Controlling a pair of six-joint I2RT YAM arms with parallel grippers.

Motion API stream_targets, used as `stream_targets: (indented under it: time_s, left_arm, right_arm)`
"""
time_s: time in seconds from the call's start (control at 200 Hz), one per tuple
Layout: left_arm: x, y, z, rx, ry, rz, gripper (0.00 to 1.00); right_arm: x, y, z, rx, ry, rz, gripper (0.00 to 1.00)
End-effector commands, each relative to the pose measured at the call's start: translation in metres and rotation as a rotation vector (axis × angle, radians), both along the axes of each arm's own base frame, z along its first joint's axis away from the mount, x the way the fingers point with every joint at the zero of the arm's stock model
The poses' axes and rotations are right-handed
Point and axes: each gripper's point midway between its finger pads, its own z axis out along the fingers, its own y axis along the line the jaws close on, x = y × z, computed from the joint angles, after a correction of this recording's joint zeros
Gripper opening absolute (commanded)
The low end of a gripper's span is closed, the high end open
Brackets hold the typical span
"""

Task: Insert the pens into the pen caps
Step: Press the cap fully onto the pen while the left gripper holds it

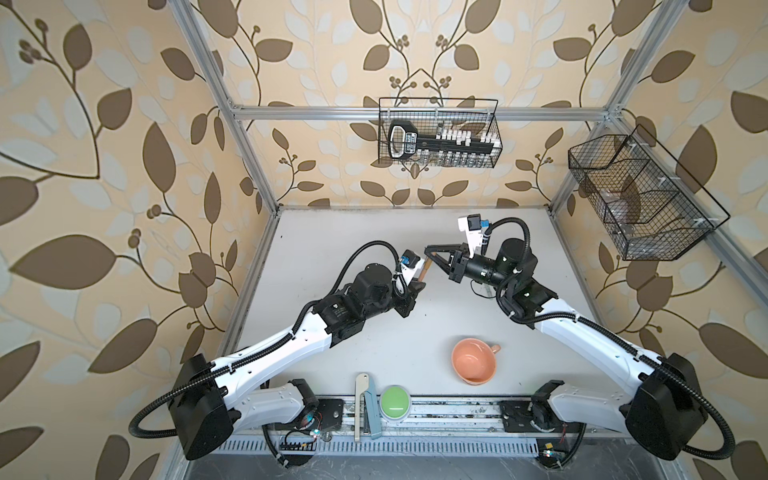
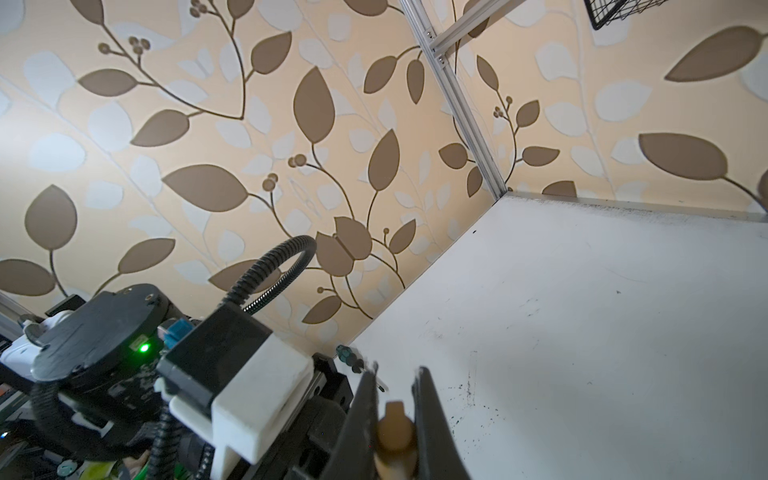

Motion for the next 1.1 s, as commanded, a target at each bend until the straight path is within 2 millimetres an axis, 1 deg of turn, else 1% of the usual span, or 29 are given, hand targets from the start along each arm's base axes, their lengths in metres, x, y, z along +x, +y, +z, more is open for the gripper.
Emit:
stream_targets:
  time_s: [0.0,0.195,0.22,0.3,0.425,0.57,0.715,0.84,0.915,0.965,1.01,1.06,1.095]
  left_arm:
    - [0.02,0.013,0.179,-0.384,-0.415,0.058,0.0]
    - [0.022,0.018,0.205,-0.426,-0.481,0.061,0.0]
    - [0.022,0.019,0.209,-0.434,-0.489,0.061,0.0]
    - [0.026,0.023,0.216,-0.451,-0.506,0.07,0.0]
    - [0.03,0.022,0.222,-0.452,-0.525,0.059,0.0]
    - [0.036,0.02,0.226,-0.428,-0.547,0.055,0.0]
    - [0.047,0.03,0.231,-0.427,-0.561,0.109,0.0]
    - [0.061,0.049,0.234,-0.463,-0.549,0.179,0.0]
    - [0.071,0.061,0.232,-0.497,-0.519,0.207,0.0]
    - [0.071,0.061,0.227,-0.508,-0.506,0.193,0.0]
    - [0.071,0.057,0.218,-0.499,-0.475,0.174,0.0]
    - [0.07,0.048,0.204,-0.479,-0.408,0.134,0.0]
    - [0.068,0.041,0.19,-0.456,-0.342,0.095,0.0]
  right_arm:
    - [-0.04,0.02,-0.089,-0.116,0.297,0.149,0.0]
    - [-0.049,0.02,-0.119,-0.163,0.357,0.132,0.0]
    - [-0.051,0.02,-0.121,-0.166,0.36,0.135,0.0]
    - [-0.055,0.022,-0.132,-0.185,0.383,0.137,0.0]
    - [-0.067,0.028,-0.15,-0.211,0.447,0.18,0.0]
    - [-0.082,0.033,-0.166,-0.247,0.507,0.24,0.0]
    - [-0.097,0.035,-0.178,-0.28,0.549,0.274,0.0]
    - [-0.11,0.034,-0.181,-0.278,0.578,0.292,0.0]
    - [-0.111,0.028,-0.178,-0.283,0.574,0.273,0.0]
    - [-0.104,0.022,-0.173,-0.294,0.552,0.234,0.0]
    - [-0.094,0.017,-0.16,-0.272,0.517,0.201,0.0]
    - [-0.081,0.01,-0.145,-0.236,0.478,0.162,0.0]
    - [-0.073,0.006,-0.134,-0.218,0.449,0.138,0.0]
